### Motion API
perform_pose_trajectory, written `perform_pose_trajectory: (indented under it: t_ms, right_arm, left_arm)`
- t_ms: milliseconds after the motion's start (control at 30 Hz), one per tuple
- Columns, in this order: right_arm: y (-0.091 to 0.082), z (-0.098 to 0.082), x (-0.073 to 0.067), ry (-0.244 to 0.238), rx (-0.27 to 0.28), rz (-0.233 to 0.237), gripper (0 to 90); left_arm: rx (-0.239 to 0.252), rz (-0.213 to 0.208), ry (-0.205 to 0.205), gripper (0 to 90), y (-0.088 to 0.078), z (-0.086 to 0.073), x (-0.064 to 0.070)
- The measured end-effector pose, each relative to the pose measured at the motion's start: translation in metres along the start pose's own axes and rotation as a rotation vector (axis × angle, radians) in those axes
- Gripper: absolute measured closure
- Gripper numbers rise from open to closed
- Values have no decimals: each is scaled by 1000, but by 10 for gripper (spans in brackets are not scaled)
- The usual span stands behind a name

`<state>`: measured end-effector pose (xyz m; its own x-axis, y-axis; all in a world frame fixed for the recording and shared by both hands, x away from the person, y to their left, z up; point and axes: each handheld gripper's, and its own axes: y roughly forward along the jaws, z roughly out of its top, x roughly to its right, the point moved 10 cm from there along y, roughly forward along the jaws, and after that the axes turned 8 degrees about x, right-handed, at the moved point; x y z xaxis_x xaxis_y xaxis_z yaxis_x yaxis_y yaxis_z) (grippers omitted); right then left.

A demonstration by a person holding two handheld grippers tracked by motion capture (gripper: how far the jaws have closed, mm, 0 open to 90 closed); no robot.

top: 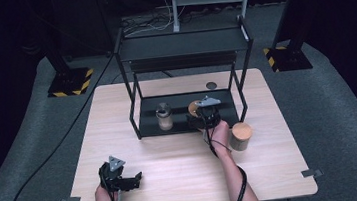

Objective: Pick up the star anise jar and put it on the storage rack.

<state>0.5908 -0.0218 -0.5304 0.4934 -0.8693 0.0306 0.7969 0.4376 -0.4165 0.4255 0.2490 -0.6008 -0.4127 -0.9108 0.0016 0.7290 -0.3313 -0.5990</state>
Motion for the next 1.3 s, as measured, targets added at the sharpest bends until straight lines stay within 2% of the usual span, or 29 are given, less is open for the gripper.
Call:
perform_pose_trajectory:
  t_ms: [400, 833, 1300]
  right_arm:
    - [9, -4, 2, 3, -12, -8, 250]
    - [17, -5, 0, -14, -20, -7, 250]
    - [28, -6, -3, -7, -20, -7, 250]
  left_arm:
    - [0, 0, 0, 0, 0, 0, 0]
    - [0, 0, 0, 0, 0, 0, 0]
    - [0, 0, 0, 0, 0, 0, 0]
